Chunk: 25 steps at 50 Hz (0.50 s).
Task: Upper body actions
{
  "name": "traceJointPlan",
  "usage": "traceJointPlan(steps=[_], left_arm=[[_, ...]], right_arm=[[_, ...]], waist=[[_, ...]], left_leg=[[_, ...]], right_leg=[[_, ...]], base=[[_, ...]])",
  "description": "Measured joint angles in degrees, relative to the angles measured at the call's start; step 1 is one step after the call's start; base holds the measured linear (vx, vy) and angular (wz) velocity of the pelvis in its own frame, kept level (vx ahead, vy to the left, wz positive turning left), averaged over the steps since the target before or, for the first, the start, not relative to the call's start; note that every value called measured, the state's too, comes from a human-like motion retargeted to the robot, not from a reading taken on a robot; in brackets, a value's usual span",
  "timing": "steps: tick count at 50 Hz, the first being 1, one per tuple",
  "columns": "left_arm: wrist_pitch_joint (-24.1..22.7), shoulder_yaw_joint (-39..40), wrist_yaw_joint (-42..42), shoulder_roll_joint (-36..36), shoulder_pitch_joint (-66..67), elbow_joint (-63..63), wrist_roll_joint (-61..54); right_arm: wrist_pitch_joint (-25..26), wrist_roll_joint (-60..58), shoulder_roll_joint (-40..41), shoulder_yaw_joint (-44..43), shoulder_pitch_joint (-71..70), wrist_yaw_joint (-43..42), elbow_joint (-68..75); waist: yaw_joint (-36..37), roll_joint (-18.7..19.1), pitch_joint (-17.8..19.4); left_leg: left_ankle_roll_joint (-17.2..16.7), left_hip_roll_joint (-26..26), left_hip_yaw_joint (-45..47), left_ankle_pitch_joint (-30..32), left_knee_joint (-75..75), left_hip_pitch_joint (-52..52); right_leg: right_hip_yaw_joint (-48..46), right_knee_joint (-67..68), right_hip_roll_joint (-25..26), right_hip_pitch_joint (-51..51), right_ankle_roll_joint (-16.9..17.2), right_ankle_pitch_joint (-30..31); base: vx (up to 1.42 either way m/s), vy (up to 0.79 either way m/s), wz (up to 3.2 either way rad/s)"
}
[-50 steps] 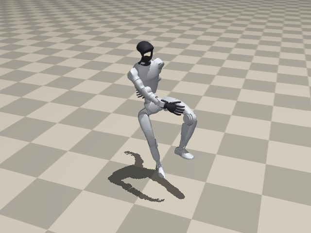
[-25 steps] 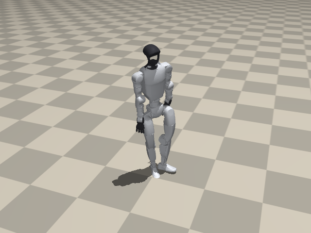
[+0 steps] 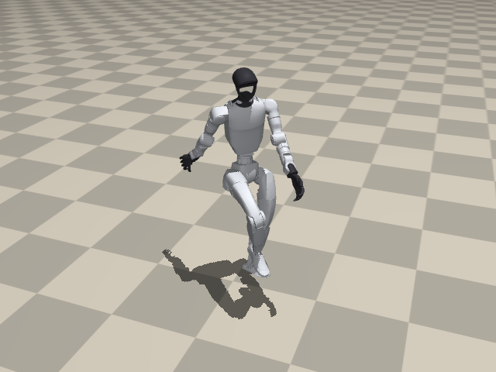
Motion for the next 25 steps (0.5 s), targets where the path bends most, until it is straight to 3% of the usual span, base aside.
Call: traceJointPlan(steps=[3, 6, 11, 13, 17, 20, 21, 22, 23, 25], left_arm=[[-3.0, 0.2, 3.9, -0.4, -3.7, -3.2, 0.2], [-4.5, -0.1, 5.8, -1.0, -5.2, -3.2, -1.7], [-3.7, -1.1, 4.5, -3.3, -1.1, -0.4, -2.3], [-3.3, -2.4, 2.0, -2.7, 2.9, 2.7, -2.1], [-1.6, -4.5, -4.1, -3.5, 11.7, 10.9, -0.5], [0.5, -5.7, -9.0, -4.6, 19.6, 17.3, 1.6], [1.6, -5.3, -9.5, -5.1, 21.9, 19.4, 2.6], [2.6, -4.7, -9.8, -5.5, 24.2, 21.3, 3.5], [3.6, -3.6, -9.5, -5.6, 26.2, 23.1, 4.1], [5.3, -0.7, -9.2, -4.4, 29.6, 26.4, 5.2]], right_arm=[[-0.1, 4.8, -1.6, -3.3, 4.1, -2.6, 2.3], [0.2, 8.7, -1.8, -4.7, 6.0, -3.3, 2.7], [-0.6, 8.2, 0.7, -5.2, 4.1, -2.4, 1.2], [0.1, 3.4, 2.8, -4.2, 0.5, 1.7, -1.5], [-0.4, -2.5, 6.9, -1.1, -4.6, 6.9, -7.6], [-1.1, -5.2, 9.0, 1.5, -7.5, 8.7, -11.1], [-0.8, -6.3, 9.4, 2.0, -8.5, 8.6, -11.9], [-0.5, -7.3, 9.7, 2.6, -9.4, 8.5, -12.6], [-0.3, -8.1, 9.7, 3.4, -10.2, 8.2, -13.2], [-0.7, -9.9, 9.6, 5.7, -11.8, 7.9, -14.2]], waist=[[-1.8, 2.1, 2.2], [-0.9, 2.5, 1.9], [-1.8, 2.0, -2.9], [0.4, 1.8, -3.2], [5.9, 0.5, -5.7], [10.1, -0.3, -9.4], [11.0, -1.1, -10.3], [12.0, -2.1, -11.3], [13.4, -3.6, -12.4], [17.5, -6.6, -14.4]], left_leg=[[0.2, 1.7, -1.0, -1.0, 2.0, 0.2], [-0.3, 1.3, -0.1, -1.2, 1.8, 0.4], [-1.0, -1.6, 0.2, 0.7, -2.4, -0.2], [-1.8, -0.2, 3.8, 0.5, -2.6, 0.3], [-3.7, 0.7, 9.8, 0.8, -4.5, 1.9], [-4.8, -0.1, 12.0, 1.0, -6.3, 2.4], [-4.9, -1.2, 11.8, 0.9, -6.5, 2.4], [-5.0, -2.5, 11.8, 0.9, -6.8, 2.3], [-5.2, -4.0, 12.5, 0.8, -7.0, 2.2], [-6.2, -6.3, 16.1, 0.8, -8.3, 2.7]], right_leg=[[-3.8, -3.2, 0.5, -2.8, 0.0, 0.2], [-5.3, -6.7, 1.3, -0.7, 0.0, 1.0], [-7.3, -11.6, -4.5, 15.0, -0.1, 0.9], [-6.9, -17.2, -2.4, 23.5, 0.0, 2.0], [-2.5, -35.8, 5.9, 40.9, 0.4, 4.1], [3.9, -56.3, 13.4, 53.6, 4.1, 6.7], [3.8, -64.8, 13.8, 58.7, 6.9, 7.6], [3.4, -72.8, 14.0, 63.2, 9.4, 6.5], [2.6, -79.9, 13.9, 66.5, 11.2, 1.6], [-0.8, -88.1, 12.5, 68.8, 10.8, -4.5]], base=[[0.10, 0.07, 0.02], [0.05, -0.03, -0.40], [0.09, -0.16, 0.09], [0.01, -0.19, -1.03], [0.11, -0.22, -1.07], [0.22, -0.22, -0.63], [0.23, -0.21, -0.28], [0.23, -0.24, -0.26], [0.21, -0.24, -0.72], [0.24, -0.25, -1.30]])
